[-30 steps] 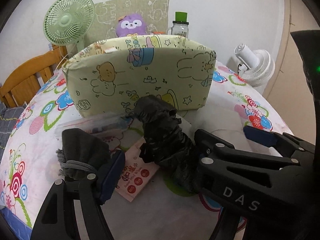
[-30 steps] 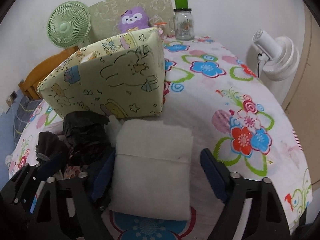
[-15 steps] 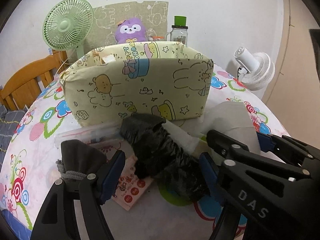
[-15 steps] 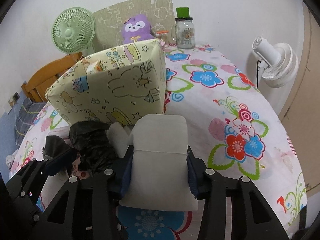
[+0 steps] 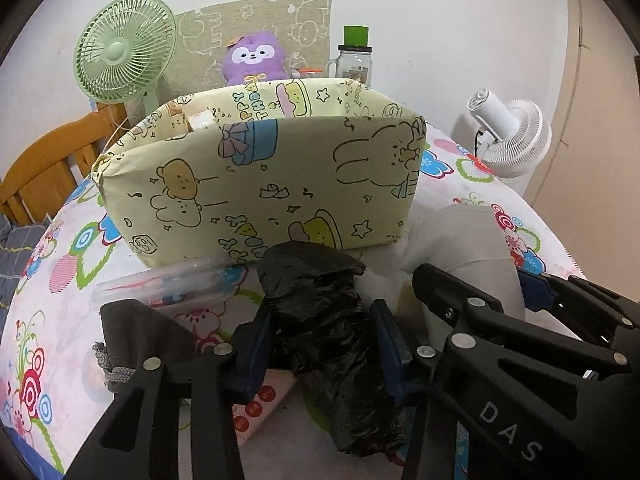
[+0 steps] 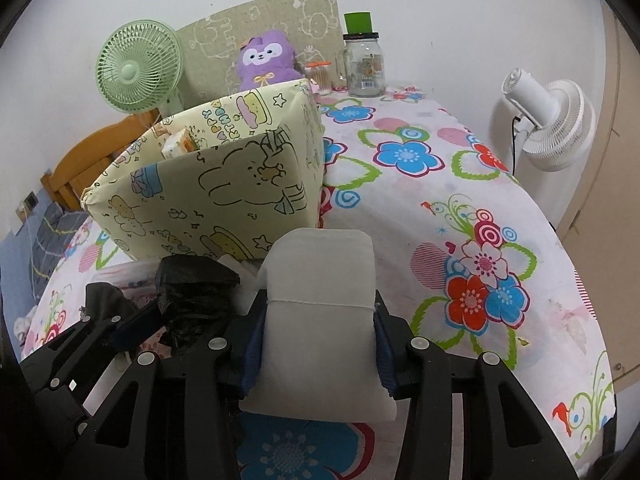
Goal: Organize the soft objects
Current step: 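Lift the white cloth and black bag toward the fabric box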
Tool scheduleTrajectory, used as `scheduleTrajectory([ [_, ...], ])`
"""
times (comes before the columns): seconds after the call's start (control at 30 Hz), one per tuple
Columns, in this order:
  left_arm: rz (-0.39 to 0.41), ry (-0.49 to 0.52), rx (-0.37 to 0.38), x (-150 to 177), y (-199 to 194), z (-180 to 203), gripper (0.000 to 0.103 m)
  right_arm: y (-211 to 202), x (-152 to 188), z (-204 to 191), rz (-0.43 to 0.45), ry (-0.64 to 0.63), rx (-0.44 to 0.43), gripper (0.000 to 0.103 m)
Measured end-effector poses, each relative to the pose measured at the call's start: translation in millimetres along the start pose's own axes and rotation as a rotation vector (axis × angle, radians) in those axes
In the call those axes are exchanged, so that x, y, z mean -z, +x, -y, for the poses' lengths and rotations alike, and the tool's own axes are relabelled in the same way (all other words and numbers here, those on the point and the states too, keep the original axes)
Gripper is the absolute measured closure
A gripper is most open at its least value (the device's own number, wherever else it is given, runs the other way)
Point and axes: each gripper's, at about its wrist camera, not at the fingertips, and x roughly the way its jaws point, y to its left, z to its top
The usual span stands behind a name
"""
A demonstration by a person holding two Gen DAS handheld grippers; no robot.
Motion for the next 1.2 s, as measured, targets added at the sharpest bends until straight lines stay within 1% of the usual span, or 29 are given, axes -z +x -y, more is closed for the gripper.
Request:
scheduleTrajectory([
  [0.17,0.009,-0.004,0.007,1,-4,-2,0.062,0,0,-2,0.001,-0.004,-0.002,0.053],
  [0.27,0.016,-0.005,0.010,1,-8,-3,0.063,-2,0,-5,0.004,-0.010,-0.002,0.053],
  [0.53,0.041,0.003,0.005,0,-24,-4,0.064,-16,-1,-16,0.034,-0.032,0.004,0.053],
  [0.73,0.075,0.004,-0.004,-3,-38,-7,0.064,-30,-3,-23,0.067,-0.037,0.004,0.053],
  [0.9,0.088,-0.017,-0.004,-3,-46,-10,0.064,-39,-4,-29,0.081,-0.042,0.005,0.053],
  [1.2,0.131,-0.024,-0.010,-10,-67,-16,0.064,-56,-11,-38,0.114,-0.054,0.008,0.053],
])
